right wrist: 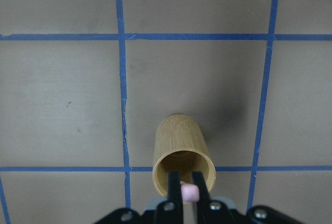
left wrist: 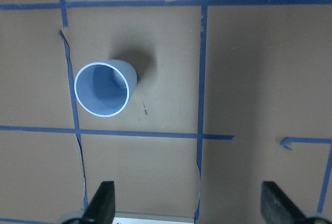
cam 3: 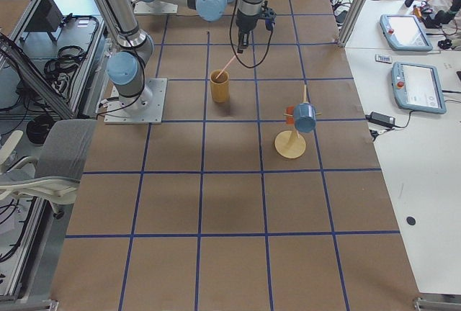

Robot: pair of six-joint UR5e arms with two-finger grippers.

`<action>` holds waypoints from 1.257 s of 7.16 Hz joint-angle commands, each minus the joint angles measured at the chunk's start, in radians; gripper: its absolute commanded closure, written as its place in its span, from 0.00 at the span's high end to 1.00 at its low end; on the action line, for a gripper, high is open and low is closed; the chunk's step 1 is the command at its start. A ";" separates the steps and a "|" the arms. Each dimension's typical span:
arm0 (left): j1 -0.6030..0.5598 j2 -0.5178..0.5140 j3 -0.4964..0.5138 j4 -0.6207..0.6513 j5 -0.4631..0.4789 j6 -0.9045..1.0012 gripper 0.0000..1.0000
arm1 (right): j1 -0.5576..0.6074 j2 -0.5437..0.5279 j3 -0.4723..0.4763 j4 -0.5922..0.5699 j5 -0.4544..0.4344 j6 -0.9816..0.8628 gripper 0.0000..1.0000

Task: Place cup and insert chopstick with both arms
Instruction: 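Lift the chopstick with the right gripper while the left gripper lowers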

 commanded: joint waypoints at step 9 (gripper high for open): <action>0.139 -0.049 -0.418 0.588 0.023 0.313 0.16 | 0.244 0.037 -0.186 0.032 0.022 0.291 0.00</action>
